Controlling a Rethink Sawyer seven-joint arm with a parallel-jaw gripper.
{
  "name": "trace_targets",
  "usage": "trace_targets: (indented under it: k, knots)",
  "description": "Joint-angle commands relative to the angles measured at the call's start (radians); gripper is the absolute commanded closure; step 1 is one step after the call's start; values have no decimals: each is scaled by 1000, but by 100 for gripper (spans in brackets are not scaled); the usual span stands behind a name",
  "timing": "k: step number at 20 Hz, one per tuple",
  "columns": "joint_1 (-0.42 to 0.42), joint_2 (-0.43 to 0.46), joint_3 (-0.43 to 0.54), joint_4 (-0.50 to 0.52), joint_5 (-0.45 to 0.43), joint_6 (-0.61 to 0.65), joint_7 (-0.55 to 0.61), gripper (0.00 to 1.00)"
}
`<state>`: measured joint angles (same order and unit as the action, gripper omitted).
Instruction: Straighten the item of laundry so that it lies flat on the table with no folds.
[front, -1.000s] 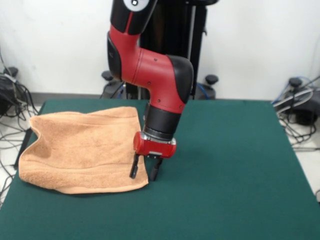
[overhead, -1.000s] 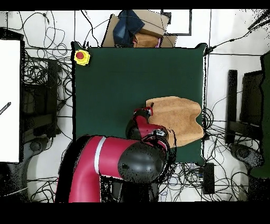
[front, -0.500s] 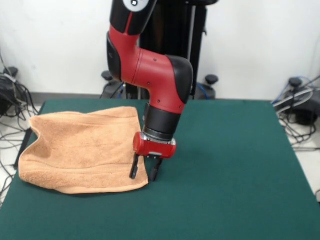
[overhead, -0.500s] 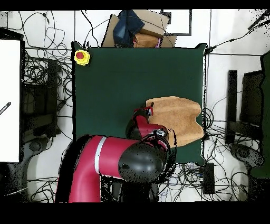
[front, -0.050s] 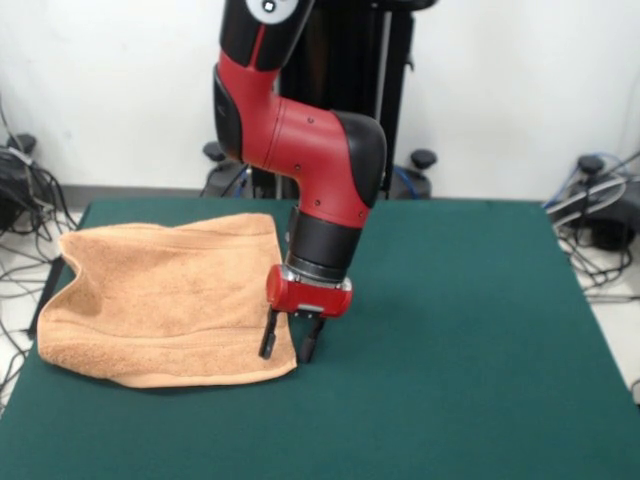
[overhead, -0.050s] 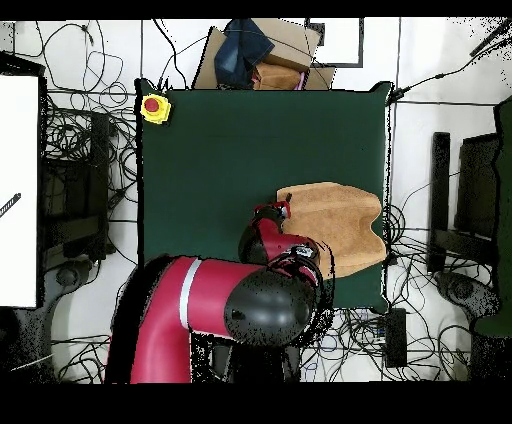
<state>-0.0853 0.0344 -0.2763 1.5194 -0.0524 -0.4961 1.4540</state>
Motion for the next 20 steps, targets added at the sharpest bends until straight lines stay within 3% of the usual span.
trace_targets:
  k: [1,20]
  knots:
    - [-9,87,75,-180,38,40,125,0]
    - [-8,100,76,-193,40,41,121,0]
